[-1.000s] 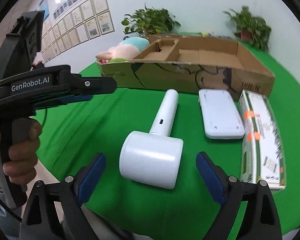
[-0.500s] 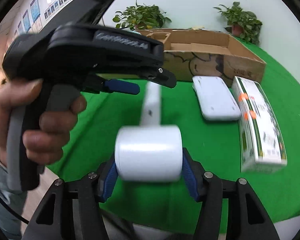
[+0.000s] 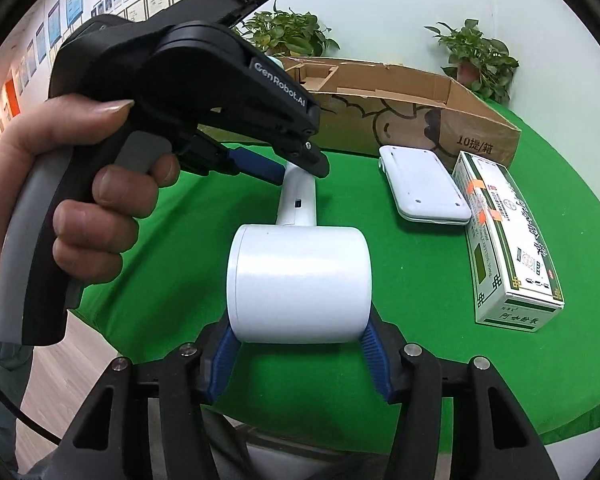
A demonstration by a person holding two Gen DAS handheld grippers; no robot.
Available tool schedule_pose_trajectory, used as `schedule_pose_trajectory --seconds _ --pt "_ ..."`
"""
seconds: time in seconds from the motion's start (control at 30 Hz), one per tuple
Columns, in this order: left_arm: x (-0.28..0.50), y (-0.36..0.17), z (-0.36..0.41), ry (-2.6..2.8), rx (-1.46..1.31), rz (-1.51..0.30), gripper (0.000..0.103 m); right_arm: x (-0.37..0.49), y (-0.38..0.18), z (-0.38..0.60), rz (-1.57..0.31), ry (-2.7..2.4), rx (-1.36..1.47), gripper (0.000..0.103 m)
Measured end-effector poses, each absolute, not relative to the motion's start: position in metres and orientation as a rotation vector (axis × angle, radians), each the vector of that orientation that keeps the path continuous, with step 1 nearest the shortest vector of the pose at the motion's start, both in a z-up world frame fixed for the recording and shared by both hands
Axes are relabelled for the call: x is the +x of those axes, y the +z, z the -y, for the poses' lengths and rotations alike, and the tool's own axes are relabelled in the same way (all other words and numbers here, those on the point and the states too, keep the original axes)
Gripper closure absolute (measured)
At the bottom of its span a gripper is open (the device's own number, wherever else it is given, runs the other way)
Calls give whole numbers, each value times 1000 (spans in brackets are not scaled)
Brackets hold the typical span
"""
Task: Organize objects
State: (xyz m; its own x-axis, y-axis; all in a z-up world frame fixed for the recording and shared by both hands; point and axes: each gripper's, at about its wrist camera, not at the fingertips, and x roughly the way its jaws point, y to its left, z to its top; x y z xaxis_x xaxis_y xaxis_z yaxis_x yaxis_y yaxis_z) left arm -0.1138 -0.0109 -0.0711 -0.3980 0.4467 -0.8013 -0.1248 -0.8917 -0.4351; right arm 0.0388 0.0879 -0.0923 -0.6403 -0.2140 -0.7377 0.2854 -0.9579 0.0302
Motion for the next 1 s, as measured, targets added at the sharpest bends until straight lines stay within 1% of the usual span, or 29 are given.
schedule_pose_trajectory --seconds 0.23,0.37,0.5,0.57,0.6,0.67,0.73,0.8,0.9,0.97,1.0 --pt "-108 -62 6 2379 -1464 399 71 39 -93 -88 -128 -2619 1164 50" --pt "-101 -41 3 2422 -1397 371 74 40 -93 -87 -134 -2623 1180 50" --pt "-95 -16 -4 2448 -1313 322 79 31 -95 -90 -104 -2619 1213 51" --pt "-91 -3 -9 2463 -1260 282 85 23 -96 -91 -97 -2625 1220 51" --pt "-90 2 -11 2466 -1240 267 103 20 -95 -91 -90 -2627 1222 51" --pt "-90 9 -17 2425 -1203 264 103 13 -92 -94 -71 -2643 1226 51" --pt "-92 11 -24 2443 -1193 204 103 5 -85 -95 -83 -2650 1189 51" --pt "-95 11 -23 2434 -1195 221 103 1 -79 -94 -84 -2665 1163 51" --pt "-106 10 -11 2443 -1233 300 103 -9 -76 -95 -80 -2669 1171 51" --pt "-114 0 6 2420 -1280 403 103 -13 -77 -97 -83 -2676 1195 51" --pt "-118 -6 11 2421 -1319 423 94 -13 -77 -98 -86 -2678 1207 51"
